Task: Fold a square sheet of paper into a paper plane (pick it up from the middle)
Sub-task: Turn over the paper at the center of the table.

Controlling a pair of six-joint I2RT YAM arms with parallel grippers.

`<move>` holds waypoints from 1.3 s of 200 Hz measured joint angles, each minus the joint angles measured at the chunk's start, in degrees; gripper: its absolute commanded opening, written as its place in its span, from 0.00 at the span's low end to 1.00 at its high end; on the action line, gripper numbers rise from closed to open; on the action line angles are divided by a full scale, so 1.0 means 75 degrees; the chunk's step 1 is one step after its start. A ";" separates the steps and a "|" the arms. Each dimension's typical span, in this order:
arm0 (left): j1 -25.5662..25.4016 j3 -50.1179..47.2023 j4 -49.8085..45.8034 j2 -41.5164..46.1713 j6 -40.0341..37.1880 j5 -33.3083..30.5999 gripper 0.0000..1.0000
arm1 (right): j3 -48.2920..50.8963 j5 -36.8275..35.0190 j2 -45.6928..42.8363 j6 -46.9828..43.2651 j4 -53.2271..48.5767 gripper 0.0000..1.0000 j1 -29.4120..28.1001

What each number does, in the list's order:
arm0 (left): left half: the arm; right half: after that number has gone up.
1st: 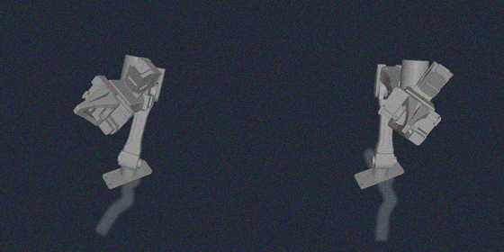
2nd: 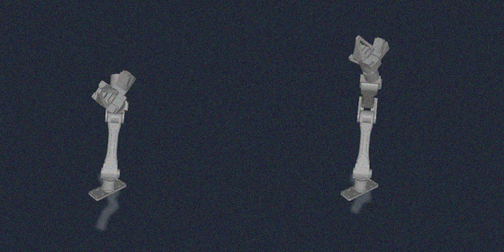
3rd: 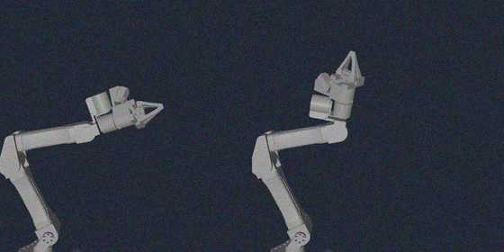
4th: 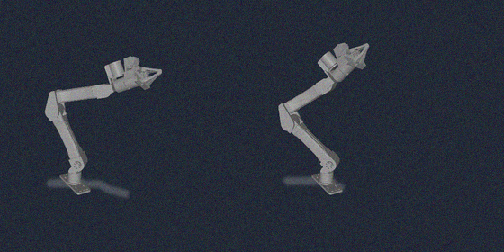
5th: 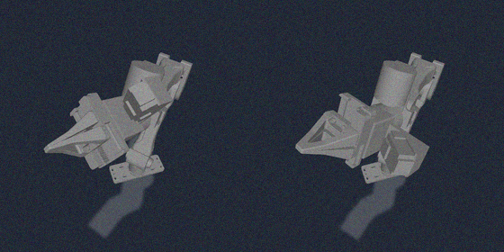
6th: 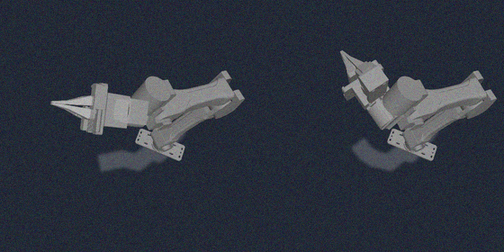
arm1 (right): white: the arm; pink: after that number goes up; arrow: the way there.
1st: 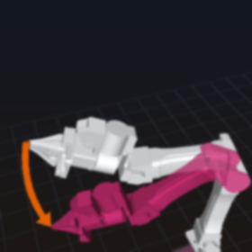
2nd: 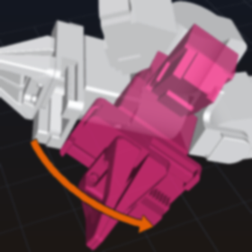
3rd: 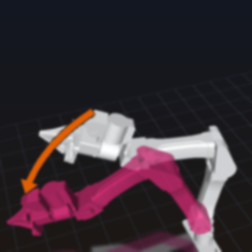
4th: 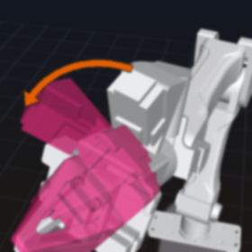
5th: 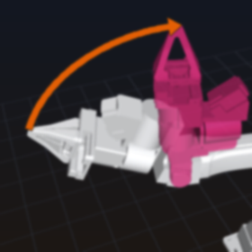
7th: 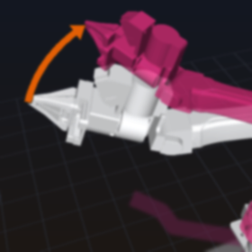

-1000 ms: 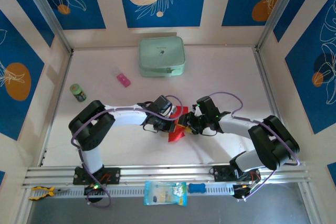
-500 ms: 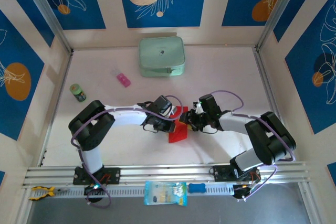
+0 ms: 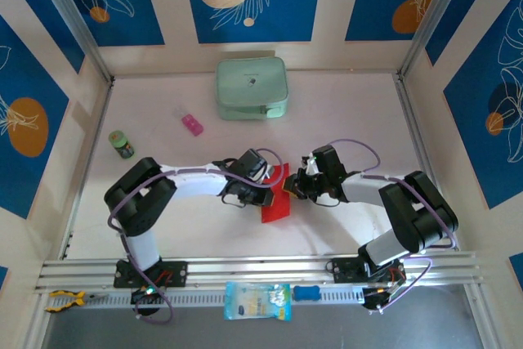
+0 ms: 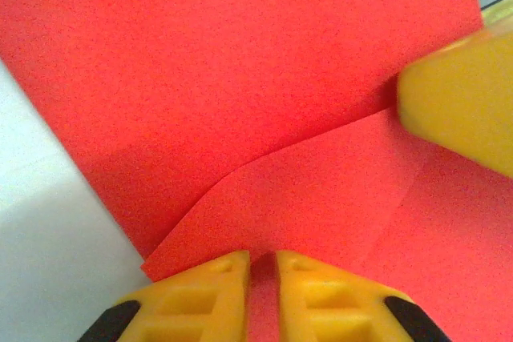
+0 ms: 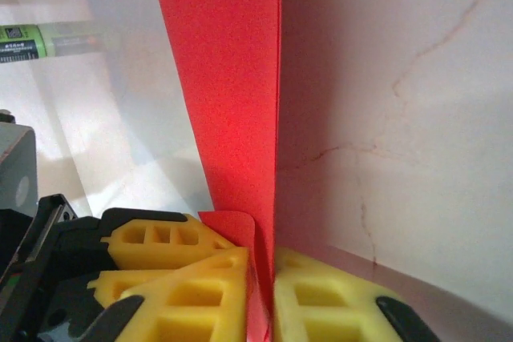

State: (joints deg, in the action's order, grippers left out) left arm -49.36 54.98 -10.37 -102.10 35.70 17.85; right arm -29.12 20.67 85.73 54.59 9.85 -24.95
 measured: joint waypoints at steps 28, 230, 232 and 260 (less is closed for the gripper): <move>0.0000 -0.0122 -0.0035 0.0382 0.0038 -0.0166 0.26 | -0.0003 0.0032 -0.0012 -0.0160 -0.0076 0.07 0.0017; 0.1148 -0.2448 -0.1037 0.4943 0.1212 -0.3759 0.43 | -0.5493 -0.8253 0.0283 -0.2926 -0.8521 0.07 -0.2340; 0.1157 -0.2454 -0.1090 0.4998 0.1239 -0.3821 0.43 | -0.5540 -0.8317 0.0364 -0.2926 -0.8562 0.07 -0.2378; 0.1320 -0.2553 -0.1807 0.5878 0.1434 -0.4613 0.47 | -0.6149 -0.8877 0.1778 -0.2702 -0.8909 0.07 -0.2885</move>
State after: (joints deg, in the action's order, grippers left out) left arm -39.46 35.83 -23.92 -58.02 46.46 -16.75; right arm -75.24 -45.91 99.07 34.33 -56.97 -46.59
